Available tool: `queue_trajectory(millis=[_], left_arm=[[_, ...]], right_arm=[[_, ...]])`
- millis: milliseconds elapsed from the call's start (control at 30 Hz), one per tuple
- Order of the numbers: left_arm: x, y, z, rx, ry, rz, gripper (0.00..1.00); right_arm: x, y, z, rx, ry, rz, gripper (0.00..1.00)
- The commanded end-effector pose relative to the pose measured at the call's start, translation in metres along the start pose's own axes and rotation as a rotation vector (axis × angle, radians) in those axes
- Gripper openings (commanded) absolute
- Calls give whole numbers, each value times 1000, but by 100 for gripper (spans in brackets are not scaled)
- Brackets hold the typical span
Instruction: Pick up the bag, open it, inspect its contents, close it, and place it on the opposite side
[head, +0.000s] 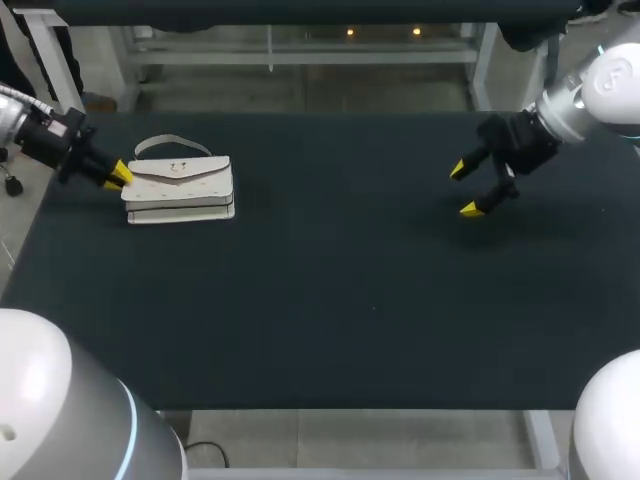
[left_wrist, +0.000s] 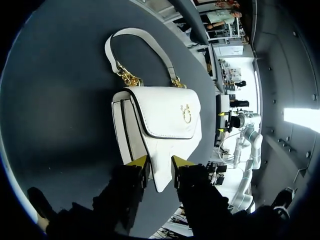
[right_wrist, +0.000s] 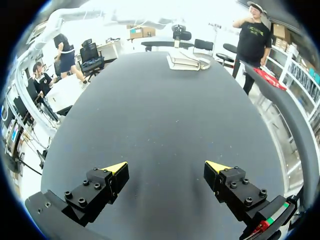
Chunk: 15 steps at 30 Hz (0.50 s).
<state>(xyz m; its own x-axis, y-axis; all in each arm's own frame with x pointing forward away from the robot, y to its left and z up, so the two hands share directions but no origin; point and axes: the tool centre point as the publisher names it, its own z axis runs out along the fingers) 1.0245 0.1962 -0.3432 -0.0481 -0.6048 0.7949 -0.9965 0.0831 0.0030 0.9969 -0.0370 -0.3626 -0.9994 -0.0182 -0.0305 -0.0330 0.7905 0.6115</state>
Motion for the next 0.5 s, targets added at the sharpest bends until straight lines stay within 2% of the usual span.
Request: queue_trajectory(millis=[33,233,500], left_arm=[[6,7,-3,63,-26,-9,41],[1,15,-8,51,-66,-67,38],[1,21,1,66,-53,-93,38]], right_arm=[[0,-1,1,-2,-2,-1,100],[0,-1,1,-2,-2,-1,100],[0,-1,1,-2,-2,-1,100]])
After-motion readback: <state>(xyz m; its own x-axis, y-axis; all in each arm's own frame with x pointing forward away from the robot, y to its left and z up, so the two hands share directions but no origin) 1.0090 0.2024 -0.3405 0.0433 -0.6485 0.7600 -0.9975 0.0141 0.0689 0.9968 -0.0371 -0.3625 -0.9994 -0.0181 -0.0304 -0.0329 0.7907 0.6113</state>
